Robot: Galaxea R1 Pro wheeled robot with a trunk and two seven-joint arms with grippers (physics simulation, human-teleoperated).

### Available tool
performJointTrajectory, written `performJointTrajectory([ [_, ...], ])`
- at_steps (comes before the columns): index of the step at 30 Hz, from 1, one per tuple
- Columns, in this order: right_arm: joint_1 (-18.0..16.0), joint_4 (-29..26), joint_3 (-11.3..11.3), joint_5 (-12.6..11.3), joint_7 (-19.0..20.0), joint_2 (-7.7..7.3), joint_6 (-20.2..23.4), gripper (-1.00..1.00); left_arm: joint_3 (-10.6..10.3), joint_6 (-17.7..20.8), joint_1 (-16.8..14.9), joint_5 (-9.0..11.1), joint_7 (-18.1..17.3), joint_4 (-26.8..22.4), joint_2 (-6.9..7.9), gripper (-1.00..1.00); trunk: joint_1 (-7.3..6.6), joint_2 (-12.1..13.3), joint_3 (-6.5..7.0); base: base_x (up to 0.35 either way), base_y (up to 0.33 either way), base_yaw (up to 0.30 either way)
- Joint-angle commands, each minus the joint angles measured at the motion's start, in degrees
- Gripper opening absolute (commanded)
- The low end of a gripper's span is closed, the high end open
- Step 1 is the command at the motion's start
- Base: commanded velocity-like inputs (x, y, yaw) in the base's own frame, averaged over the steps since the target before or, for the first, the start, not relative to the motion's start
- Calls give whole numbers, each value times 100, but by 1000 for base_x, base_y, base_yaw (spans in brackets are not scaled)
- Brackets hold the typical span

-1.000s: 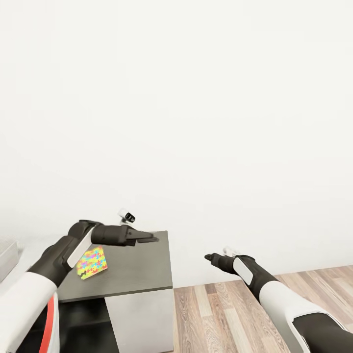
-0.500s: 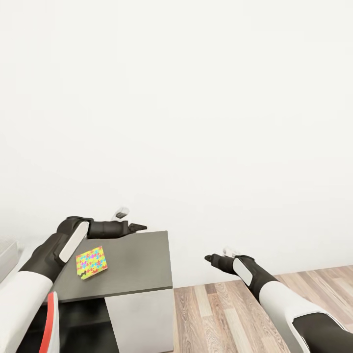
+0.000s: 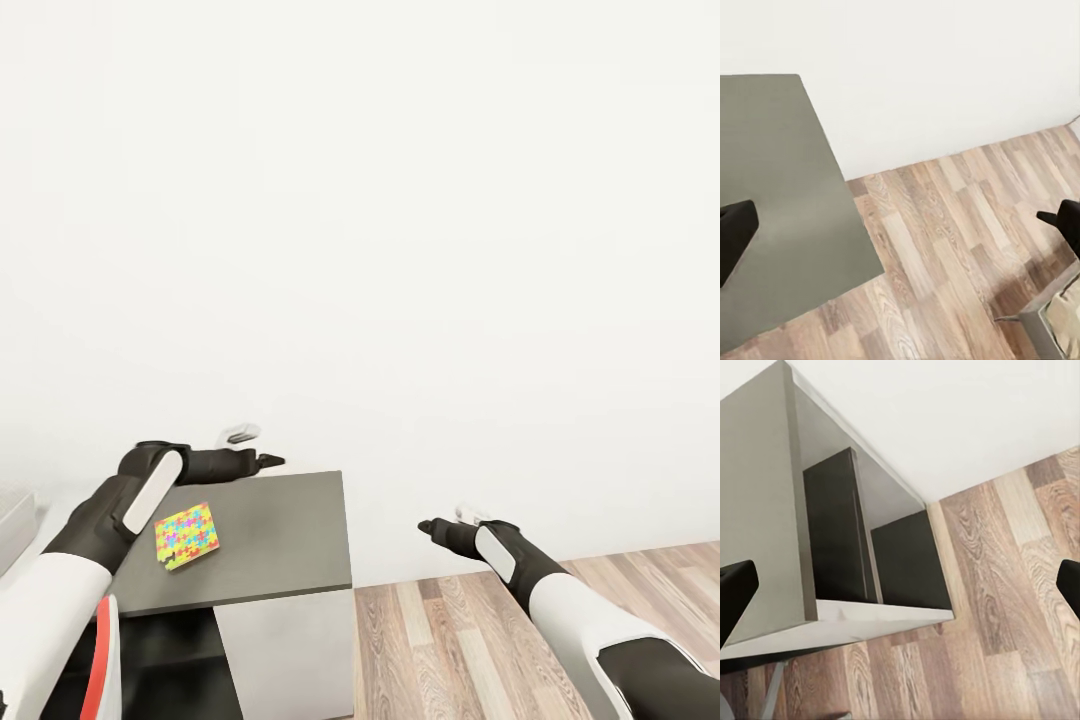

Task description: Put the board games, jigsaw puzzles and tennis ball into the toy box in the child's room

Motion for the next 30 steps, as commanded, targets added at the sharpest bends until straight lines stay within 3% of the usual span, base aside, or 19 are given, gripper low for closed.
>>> performJointTrajectory([
  [1,-1,-5,15,-1,13,-5,30,100,-5,-33,-3,-17,184,1,-5,100,2,-5,-3,0,0,0],
  [9,-1,-7,10,1,1,8,70,100,-1,-324,-3,-9,1426,10,-28,100,2,-5,-3,0,0,0],
  [11,-2,-7,10,1,-8,15,103,100,-1,-502,-5,-1,1915,128,-39,100,2,-5,-3,0,0,0],
  [19,-4,-13,9,1,-121,16,375,100,-4,-1031,-14,-11,2779,488,-49,100,2,-5,-3,0,0,0],
  [30,-5,-14,9,1,-485,34,654,100,-17,-2486,-26,-22,4632,1146,-154,100,2,-5,-38,0,0,0],
])
